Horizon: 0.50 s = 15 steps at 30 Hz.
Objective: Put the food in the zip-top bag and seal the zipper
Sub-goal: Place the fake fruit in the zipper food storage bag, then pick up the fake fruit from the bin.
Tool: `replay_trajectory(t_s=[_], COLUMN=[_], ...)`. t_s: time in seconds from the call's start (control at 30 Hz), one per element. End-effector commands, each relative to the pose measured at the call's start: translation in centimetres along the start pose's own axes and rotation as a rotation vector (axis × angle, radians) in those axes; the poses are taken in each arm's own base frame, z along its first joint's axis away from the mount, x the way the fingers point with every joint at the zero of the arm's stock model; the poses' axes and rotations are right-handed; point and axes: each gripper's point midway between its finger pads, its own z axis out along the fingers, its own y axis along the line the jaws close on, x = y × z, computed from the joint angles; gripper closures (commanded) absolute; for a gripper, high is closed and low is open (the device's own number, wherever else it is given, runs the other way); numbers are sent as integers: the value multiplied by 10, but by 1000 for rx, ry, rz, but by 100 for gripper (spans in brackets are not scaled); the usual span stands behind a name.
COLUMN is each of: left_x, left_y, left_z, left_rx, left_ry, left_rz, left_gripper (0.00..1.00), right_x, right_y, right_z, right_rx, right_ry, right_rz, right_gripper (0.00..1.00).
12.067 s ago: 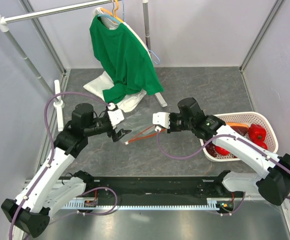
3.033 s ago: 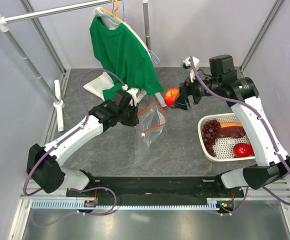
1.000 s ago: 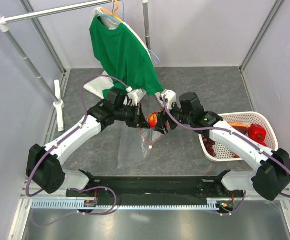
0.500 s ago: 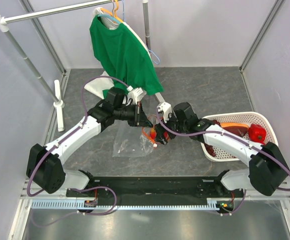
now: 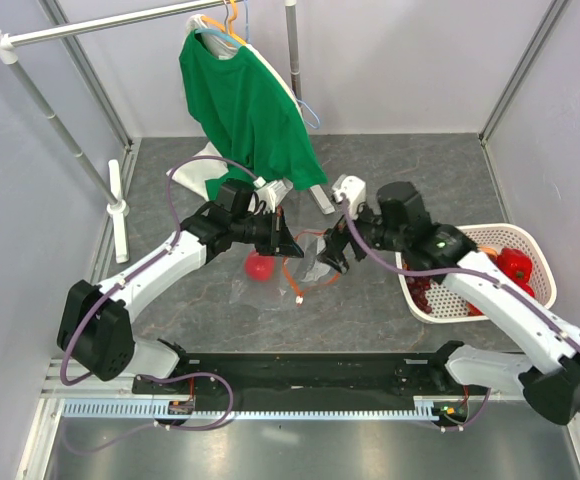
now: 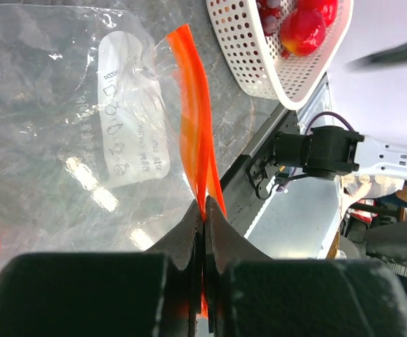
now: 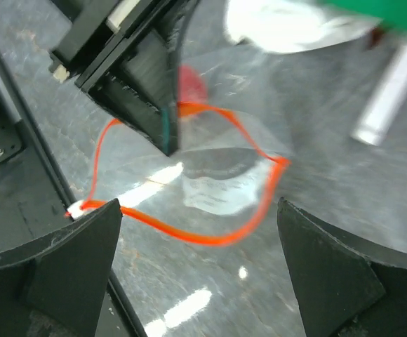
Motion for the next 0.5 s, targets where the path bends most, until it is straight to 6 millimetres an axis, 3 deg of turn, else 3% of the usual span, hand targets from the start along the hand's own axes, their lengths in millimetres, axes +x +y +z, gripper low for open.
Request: replay_trajectory(t_s=[0.0, 0.03, 0.17, 0.2, 0.23, 0.27, 0.3, 0.33, 0.4, 0.47], left_x=[-15, -14, -11, -11, -10, -11, -12, -12, -13, -11], left_y=[-5, -3, 0, -1, 0, -2, -2, -3, -3, -2], left_z=[-2, -2, -1, -1, -1, -2, -3, -3, -3, -2], left_rx=[3, -1, -7, -4, -6, -3, -1, 2, 2, 1], left_ry=[-44, -42, -34, -34, -33, -36, -36, -37, -38, -33], left_rz=[40, 37, 33, 35, 36, 38, 42, 46, 48, 45], left_gripper=[98, 98, 98, 98, 98, 98, 98, 98, 98, 98], right_x=[3, 12, 42, 58, 71, 77, 96, 111, 135, 148], right_y=[-32, -52, -96, -101, -120, -125, -126, -142, -146, -153], right_z=[-55, -66, -108, -114, -129, -135, -141, -161, -177, -198], right_rx=[137, 190, 302, 310, 370, 358, 301, 342, 278, 283], right_ry=[81, 109, 228, 293, 327, 334, 404, 422, 506, 532], right_rz=[14, 58, 34, 59, 106, 143, 143, 208, 198, 234], right_gripper=[2, 2, 2, 2, 2, 2, 2, 2, 2, 2])
